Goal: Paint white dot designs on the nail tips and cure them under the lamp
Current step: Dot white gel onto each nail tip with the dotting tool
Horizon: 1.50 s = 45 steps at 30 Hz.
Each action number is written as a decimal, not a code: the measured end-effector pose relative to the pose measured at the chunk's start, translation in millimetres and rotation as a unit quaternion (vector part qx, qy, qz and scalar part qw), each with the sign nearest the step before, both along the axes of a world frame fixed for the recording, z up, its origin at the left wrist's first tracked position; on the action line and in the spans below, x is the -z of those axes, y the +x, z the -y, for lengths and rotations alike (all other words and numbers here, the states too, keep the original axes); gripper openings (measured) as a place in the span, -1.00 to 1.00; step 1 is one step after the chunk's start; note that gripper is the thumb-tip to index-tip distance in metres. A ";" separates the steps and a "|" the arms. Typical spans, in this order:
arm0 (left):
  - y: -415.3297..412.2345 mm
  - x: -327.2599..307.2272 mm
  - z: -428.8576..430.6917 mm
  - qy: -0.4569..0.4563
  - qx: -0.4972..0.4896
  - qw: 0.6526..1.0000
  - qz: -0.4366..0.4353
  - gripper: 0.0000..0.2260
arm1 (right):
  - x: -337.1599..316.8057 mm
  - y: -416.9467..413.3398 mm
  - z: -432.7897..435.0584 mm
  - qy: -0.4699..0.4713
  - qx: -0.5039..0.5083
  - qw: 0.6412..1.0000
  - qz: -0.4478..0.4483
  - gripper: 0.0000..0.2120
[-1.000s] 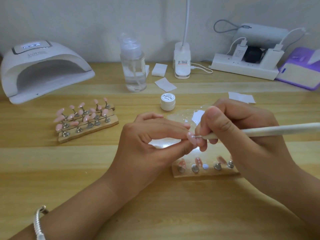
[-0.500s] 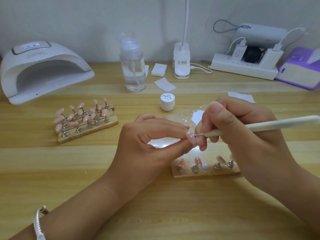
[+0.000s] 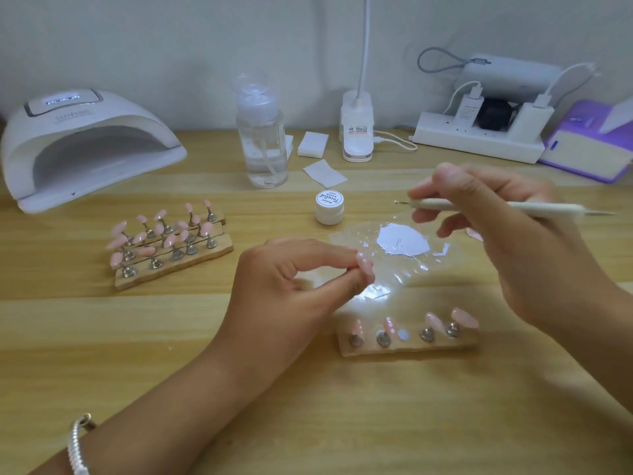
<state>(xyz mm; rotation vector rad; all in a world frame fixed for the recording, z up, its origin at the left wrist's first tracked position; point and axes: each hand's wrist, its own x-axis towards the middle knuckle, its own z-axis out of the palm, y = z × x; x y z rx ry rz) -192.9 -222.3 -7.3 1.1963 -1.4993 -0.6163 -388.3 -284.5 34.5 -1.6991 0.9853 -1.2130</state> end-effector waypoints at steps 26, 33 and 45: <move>4.1 3.2 7.2 0.140 0.021 0.989 0.040 -0.84 | 36.5 -19.1 26.2 0.004 0.099 0.988 -0.115 -0.72; 4.4 3.5 7.3 0.137 0.024 0.989 0.042 -0.87 | 37.5 -20.0 25.1 0.005 0.102 0.988 -0.120 -0.72; 5.0 5.0 8.0 0.140 0.028 0.989 0.042 -0.89 | 39.3 -20.4 23.7 0.006 0.085 0.987 -0.136 -0.72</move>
